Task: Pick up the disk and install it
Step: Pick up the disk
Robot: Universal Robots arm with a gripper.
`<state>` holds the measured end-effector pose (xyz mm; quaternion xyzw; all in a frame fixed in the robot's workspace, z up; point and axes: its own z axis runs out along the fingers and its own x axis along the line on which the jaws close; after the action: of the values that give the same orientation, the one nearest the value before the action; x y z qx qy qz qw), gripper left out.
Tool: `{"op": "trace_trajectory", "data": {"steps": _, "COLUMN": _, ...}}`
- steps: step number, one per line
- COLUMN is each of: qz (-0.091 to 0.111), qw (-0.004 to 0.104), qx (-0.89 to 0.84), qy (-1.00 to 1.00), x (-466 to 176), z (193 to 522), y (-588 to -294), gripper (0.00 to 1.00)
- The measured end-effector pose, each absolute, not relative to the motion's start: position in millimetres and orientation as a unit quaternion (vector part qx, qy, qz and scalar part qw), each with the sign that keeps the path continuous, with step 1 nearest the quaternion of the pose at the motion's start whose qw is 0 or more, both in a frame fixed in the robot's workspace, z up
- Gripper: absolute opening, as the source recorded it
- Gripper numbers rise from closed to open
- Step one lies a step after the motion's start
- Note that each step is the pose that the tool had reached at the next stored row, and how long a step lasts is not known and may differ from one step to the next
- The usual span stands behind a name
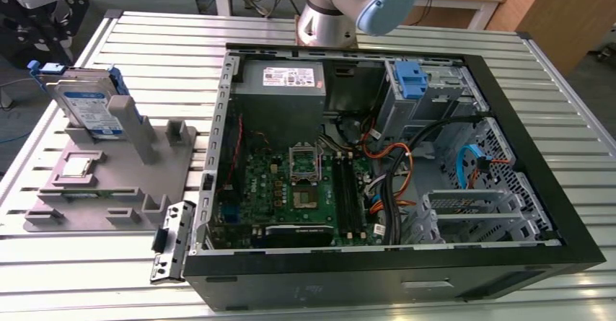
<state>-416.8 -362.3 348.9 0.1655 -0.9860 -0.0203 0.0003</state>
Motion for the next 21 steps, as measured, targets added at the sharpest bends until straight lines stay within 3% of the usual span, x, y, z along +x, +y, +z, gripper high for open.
{"op": "trace_trajectory", "data": {"steps": 21, "qz": -0.02, "qw": 0.001, "qx": 0.203, "qy": -0.979, "x": -416.8, "z": 348.9, "y": -362.3, "gripper": 0.11}}
